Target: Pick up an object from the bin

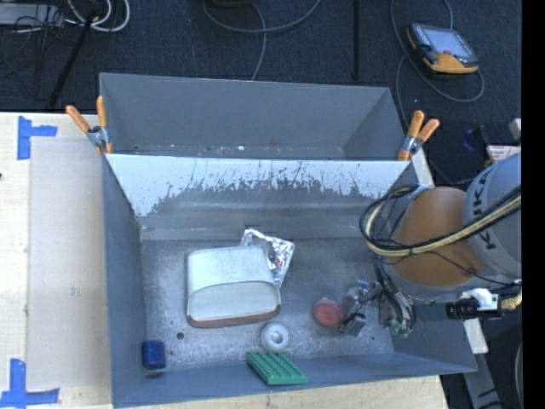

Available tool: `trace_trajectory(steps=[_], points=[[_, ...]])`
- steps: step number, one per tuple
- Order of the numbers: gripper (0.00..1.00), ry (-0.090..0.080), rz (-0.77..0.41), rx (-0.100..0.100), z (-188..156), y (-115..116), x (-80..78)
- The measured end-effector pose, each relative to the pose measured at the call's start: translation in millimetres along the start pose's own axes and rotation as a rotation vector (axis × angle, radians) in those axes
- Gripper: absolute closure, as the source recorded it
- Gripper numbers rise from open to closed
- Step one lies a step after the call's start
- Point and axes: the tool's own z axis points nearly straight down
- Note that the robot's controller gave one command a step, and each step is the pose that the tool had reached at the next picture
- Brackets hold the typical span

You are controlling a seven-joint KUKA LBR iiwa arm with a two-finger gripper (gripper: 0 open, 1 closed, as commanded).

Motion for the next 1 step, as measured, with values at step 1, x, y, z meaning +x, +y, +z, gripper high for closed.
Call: trace_trajectory(steps=[1], points=[[0.00, 0.000, -0.001, 0.000, 0.0, 0.3, 0.0]])
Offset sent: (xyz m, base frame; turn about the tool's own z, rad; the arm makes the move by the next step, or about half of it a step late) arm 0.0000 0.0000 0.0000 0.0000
